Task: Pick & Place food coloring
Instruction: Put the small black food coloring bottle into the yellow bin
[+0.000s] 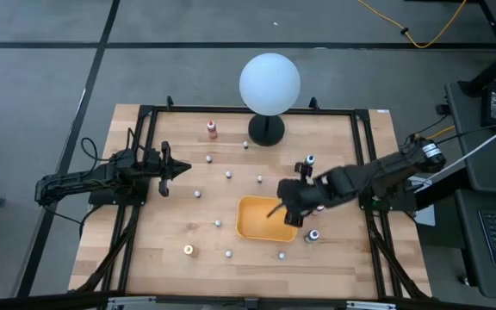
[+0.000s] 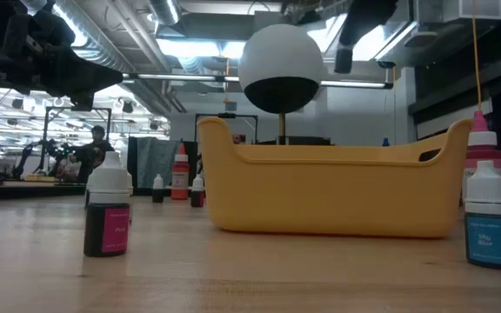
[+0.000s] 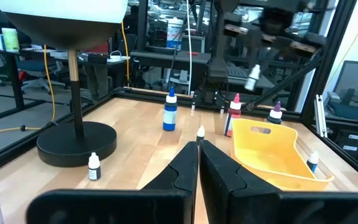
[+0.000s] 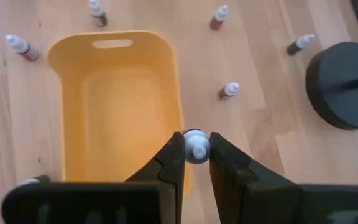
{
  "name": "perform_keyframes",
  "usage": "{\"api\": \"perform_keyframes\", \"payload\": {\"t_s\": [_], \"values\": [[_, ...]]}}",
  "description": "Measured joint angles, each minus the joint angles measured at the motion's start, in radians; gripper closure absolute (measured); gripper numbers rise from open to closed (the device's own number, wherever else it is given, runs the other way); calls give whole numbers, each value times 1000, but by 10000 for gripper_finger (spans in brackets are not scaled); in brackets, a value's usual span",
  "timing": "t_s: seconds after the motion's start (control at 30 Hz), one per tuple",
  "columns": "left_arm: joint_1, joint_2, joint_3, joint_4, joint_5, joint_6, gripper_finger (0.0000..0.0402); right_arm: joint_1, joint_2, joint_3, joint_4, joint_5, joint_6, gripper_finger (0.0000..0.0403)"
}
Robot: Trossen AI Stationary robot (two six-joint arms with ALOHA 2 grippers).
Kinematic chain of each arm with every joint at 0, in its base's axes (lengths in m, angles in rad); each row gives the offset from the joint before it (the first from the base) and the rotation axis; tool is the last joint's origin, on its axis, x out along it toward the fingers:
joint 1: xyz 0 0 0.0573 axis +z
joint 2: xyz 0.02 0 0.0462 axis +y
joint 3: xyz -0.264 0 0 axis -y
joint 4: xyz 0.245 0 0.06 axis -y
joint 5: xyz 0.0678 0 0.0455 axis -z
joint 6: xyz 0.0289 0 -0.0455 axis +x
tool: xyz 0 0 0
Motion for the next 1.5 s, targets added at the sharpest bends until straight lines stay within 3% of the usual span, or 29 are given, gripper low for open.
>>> {"api": "perform_keyframes", "payload": {"t_s": [0.4, 0.53, 1.2, 1.5], "values": [[0, 0, 0, 0, 0, 0, 391, 71, 198, -1, 106, 29, 15, 341], [0, 0, 0, 0, 0, 0, 389, 68, 237, -2, 133, -11, 12, 342], [0, 0, 0, 1, 0, 0, 389, 7, 229, -217, 373, -186, -73, 343], [0, 0, 0, 1, 0, 0, 393, -31, 229, -272, 408, -200, -111, 341]]}}
